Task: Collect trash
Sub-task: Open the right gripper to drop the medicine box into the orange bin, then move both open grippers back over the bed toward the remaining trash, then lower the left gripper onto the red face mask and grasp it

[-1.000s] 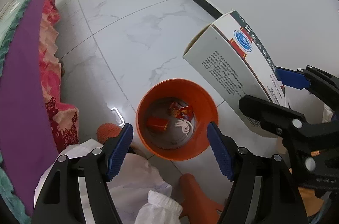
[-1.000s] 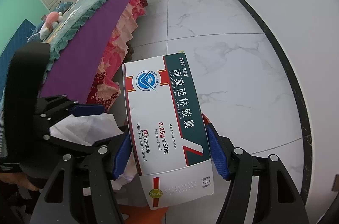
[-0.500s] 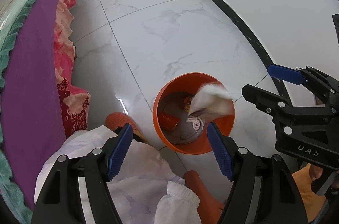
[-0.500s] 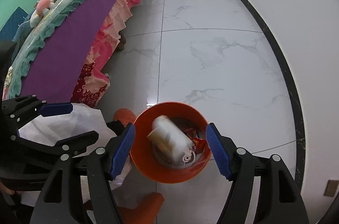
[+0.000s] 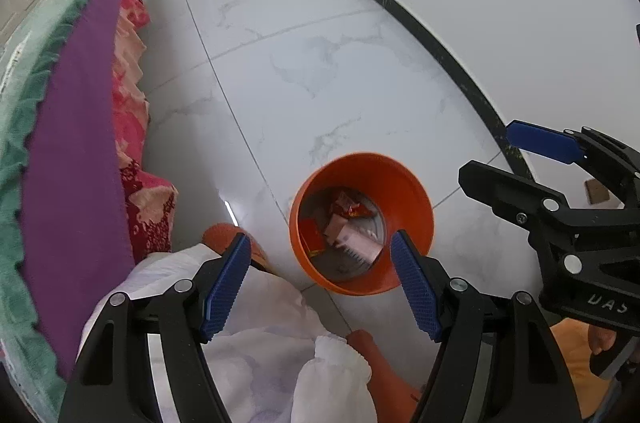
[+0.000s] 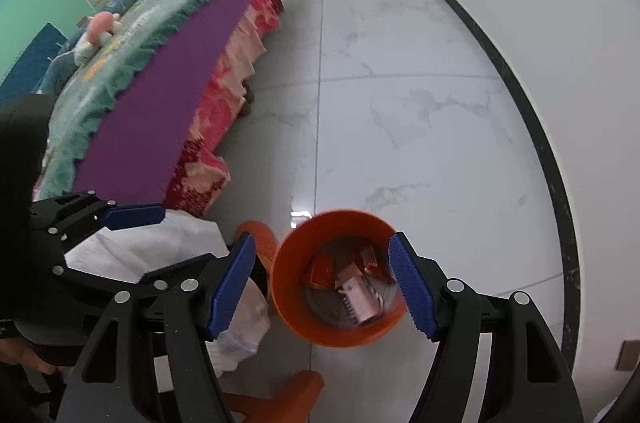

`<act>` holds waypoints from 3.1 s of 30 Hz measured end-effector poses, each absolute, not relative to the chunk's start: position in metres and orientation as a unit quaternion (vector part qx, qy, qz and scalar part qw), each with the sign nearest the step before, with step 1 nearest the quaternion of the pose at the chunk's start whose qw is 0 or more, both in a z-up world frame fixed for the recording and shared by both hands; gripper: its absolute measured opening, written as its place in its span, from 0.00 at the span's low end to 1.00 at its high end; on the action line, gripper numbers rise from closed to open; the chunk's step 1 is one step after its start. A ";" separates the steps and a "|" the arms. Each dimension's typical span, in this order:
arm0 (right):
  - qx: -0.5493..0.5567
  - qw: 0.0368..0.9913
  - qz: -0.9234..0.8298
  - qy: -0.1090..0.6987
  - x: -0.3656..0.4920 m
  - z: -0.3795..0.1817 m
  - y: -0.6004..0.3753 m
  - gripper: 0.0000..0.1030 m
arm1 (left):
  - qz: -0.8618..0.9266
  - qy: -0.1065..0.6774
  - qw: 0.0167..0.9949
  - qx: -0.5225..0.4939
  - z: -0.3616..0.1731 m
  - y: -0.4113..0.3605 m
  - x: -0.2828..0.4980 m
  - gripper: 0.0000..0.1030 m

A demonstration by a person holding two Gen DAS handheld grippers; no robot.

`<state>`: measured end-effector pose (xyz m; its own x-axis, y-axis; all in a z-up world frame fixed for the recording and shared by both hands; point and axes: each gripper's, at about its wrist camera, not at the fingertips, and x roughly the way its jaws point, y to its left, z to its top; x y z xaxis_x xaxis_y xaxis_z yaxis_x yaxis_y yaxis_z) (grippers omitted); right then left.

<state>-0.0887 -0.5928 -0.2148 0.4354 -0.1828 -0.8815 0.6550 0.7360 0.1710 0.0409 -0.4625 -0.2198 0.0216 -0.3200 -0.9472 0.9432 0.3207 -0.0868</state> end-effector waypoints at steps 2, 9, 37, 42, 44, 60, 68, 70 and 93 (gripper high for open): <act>0.250 0.817 -0.253 0.453 -0.086 -0.200 -0.588 0.67 | -0.493 0.489 0.652 0.305 -0.208 -0.457 0.042 0.71; 0.222 0.854 -0.221 0.415 -0.074 -0.147 -0.556 0.67 | -0.483 0.457 0.695 0.273 -0.165 -0.423 0.052 0.71; 0.102 0.918 0.005 0.383 0.065 -0.065 -0.353 0.69 | -0.309 0.434 0.836 0.132 -0.086 -0.186 0.114 0.71; 0.079 0.917 0.043 0.388 0.097 -0.061 -0.310 0.69 | -0.274 0.436 0.850 0.107 -0.084 -0.142 0.126 0.71; 0.073 0.916 0.060 0.391 0.108 -0.062 -0.293 0.69 | -0.260 0.439 0.854 0.099 -0.085 -0.127 0.130 0.71; 0.035 0.895 0.151 0.418 0.181 -0.078 -0.192 0.69 | -0.172 0.469 0.866 0.033 -0.104 -0.023 0.166 0.71; 0.025 0.887 0.168 0.429 0.207 -0.087 -0.173 0.69 | -0.155 0.487 0.860 0.021 -0.116 -0.005 0.186 0.71; 0.025 0.886 0.166 0.433 0.213 -0.089 -0.174 0.69 | -0.155 0.490 0.857 0.020 -0.120 -0.005 0.192 0.71; 0.037 0.870 0.164 0.463 0.282 -0.121 -0.186 0.69 | -0.135 0.526 0.839 0.035 -0.160 -0.003 0.291 0.71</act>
